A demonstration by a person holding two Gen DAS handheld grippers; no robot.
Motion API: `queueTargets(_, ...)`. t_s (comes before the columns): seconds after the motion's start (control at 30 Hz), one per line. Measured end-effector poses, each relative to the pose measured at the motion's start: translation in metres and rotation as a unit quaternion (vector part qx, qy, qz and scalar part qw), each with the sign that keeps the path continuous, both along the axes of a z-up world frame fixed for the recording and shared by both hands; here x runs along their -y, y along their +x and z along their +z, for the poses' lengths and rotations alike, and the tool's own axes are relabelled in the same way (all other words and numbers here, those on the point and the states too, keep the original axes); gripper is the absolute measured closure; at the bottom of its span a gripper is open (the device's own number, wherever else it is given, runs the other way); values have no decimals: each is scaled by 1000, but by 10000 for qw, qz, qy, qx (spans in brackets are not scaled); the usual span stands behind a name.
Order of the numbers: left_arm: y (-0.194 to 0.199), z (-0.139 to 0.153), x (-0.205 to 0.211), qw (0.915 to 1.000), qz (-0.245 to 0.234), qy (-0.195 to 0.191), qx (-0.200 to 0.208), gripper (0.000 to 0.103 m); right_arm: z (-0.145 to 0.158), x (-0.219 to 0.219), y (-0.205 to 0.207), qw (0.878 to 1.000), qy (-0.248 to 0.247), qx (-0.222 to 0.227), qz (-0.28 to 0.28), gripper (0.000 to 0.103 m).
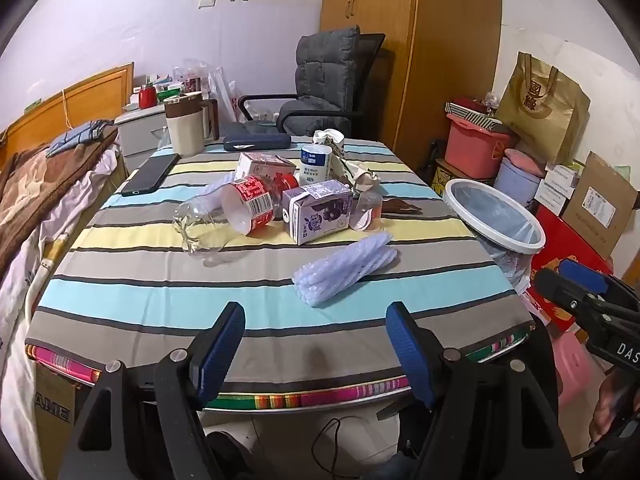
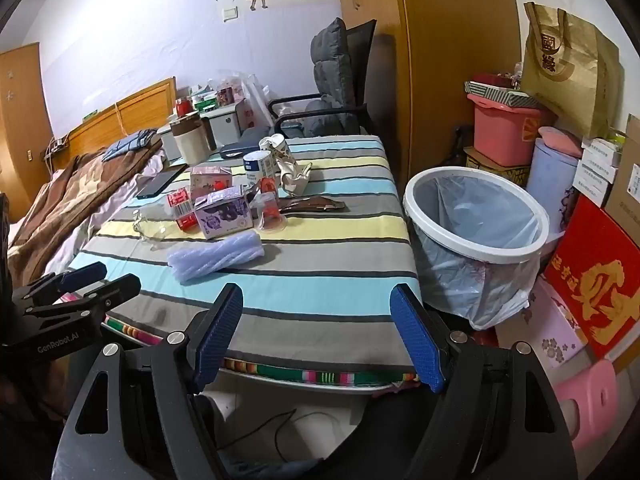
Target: Collect trash
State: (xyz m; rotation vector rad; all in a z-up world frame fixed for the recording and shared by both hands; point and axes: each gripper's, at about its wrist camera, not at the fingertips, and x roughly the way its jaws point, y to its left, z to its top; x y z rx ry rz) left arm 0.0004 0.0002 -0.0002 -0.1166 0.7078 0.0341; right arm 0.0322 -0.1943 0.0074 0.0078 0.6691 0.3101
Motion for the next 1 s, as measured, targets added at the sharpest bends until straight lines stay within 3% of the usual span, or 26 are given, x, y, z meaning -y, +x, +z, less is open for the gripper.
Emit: queueTargets(1.0, 1, 0, -2, 10000, 8, -40, 31, 30, -3, -3, 2, 10000, -47, -87, 3, 26)
